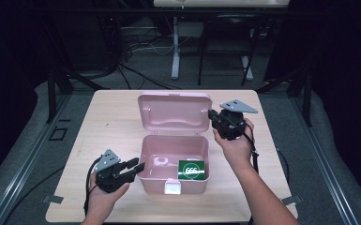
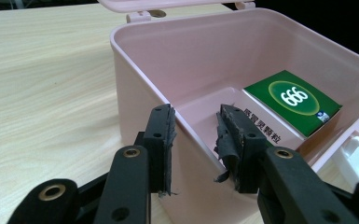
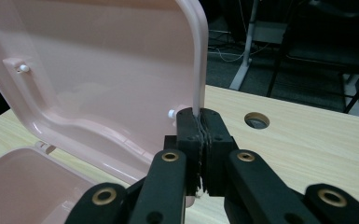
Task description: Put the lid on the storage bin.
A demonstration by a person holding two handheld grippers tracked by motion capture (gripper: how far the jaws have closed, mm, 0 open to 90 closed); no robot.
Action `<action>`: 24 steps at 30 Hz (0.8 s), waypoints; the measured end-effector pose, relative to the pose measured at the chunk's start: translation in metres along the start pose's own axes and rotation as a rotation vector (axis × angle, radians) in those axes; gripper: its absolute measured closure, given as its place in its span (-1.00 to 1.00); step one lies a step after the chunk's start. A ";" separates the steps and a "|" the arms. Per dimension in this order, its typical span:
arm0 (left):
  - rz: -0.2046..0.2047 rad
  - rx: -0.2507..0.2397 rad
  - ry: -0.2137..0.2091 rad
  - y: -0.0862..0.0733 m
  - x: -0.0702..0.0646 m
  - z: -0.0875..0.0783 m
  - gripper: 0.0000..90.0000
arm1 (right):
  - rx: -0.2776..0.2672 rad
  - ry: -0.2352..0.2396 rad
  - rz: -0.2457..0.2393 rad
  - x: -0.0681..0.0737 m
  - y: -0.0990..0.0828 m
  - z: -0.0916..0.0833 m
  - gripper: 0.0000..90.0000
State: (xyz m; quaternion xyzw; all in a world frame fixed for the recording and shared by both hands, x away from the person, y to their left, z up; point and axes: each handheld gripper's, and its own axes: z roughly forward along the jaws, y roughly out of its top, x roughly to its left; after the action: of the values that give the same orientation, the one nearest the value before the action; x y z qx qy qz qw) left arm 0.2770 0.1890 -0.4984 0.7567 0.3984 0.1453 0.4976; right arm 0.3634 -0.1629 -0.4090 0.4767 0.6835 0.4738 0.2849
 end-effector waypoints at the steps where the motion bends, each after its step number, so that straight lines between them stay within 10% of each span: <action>1: 0.000 0.000 0.000 0.000 0.000 0.000 0.45 | 0.000 0.000 0.000 0.000 0.000 0.000 0.95; 24: 0.049 -0.041 0.050 0.048 0.012 -0.010 0.44 | -0.038 0.002 -0.049 0.007 -0.012 -0.016 0.94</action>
State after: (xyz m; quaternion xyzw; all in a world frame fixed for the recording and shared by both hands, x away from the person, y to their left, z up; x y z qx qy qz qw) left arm 0.3013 0.1952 -0.4541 0.7520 0.3889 0.1847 0.4991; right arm 0.3425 -0.1637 -0.4132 0.4538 0.6862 0.4799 0.3048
